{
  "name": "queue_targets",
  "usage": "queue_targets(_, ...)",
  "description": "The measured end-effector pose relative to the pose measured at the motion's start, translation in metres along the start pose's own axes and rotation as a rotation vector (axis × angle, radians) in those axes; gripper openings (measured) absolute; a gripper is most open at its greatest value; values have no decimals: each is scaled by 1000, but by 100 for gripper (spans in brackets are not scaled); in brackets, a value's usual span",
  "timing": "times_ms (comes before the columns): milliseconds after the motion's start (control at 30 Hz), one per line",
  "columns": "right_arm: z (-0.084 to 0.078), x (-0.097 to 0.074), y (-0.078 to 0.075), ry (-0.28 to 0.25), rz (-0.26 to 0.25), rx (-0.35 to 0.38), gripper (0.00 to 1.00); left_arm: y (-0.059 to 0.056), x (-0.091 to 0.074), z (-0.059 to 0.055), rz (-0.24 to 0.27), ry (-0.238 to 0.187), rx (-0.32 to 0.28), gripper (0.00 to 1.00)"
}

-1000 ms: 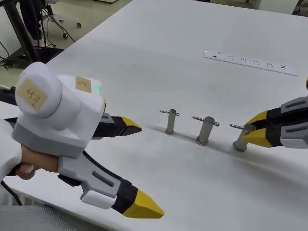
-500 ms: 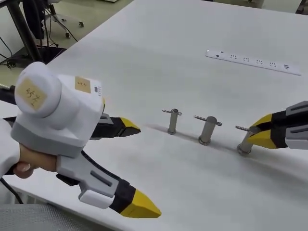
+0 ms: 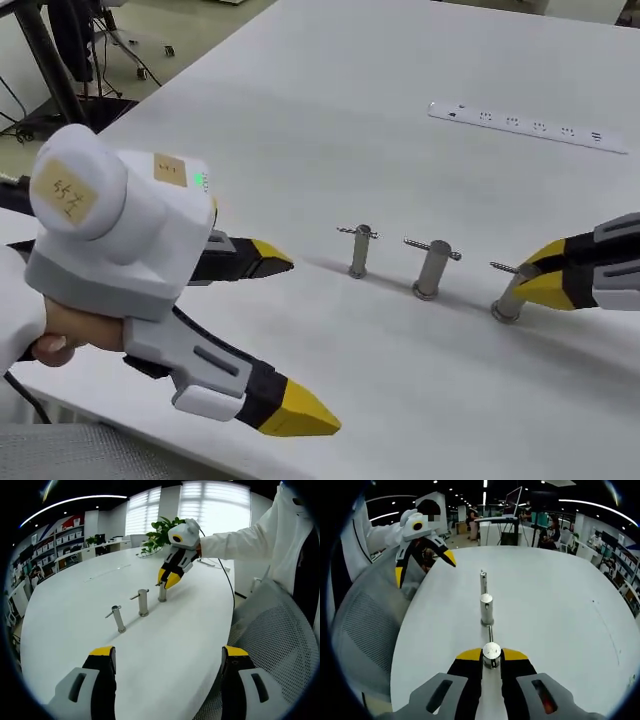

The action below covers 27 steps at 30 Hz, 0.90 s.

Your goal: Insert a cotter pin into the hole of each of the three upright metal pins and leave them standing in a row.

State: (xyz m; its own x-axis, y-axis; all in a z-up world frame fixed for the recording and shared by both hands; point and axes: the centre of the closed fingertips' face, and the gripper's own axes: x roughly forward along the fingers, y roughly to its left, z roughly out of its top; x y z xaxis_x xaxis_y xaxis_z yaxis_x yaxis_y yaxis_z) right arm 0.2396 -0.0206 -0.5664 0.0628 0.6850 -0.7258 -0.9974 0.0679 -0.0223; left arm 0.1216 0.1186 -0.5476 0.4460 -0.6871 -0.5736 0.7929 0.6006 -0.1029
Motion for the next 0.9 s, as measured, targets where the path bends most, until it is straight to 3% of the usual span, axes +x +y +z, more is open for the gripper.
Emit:
queue_targets(267,1,0,4,9,-11,-12,9,0,-2,-1,3,0,-19,86)
queue_targets(333,-1,1,4,16,-24,20,9,-1,-2,-2,3,-1,-23,86)
queue_targets(367,-1,1,1,14,-55,70,13,-1,-2,-2,4,-2,-23,86)
queue_targets(400,1,1,1,-1,-52,49,18,-1,-3,-2,6,-4,-25,86)
queue_targets(433,9,0,2,-56,-60,84,24,0,-3,-2,13,-8,-25,86)
queue_targets(533,20,-6,3,-130,-79,195,38,11,-5,2,68,-36,-53,87)
queue_targets(600,22,-12,0,-133,-109,185,44,19,-7,8,103,-68,-84,88)
queue_targets(733,28,-22,9,-138,-136,185,54,22,-11,22,115,-123,-114,87)
queue_targets(833,34,-30,19,-159,-150,161,58,24,-13,26,131,-129,-117,91)
queue_targets(900,34,-32,16,-187,-154,163,61,23,-13,25,134,-122,-116,92)
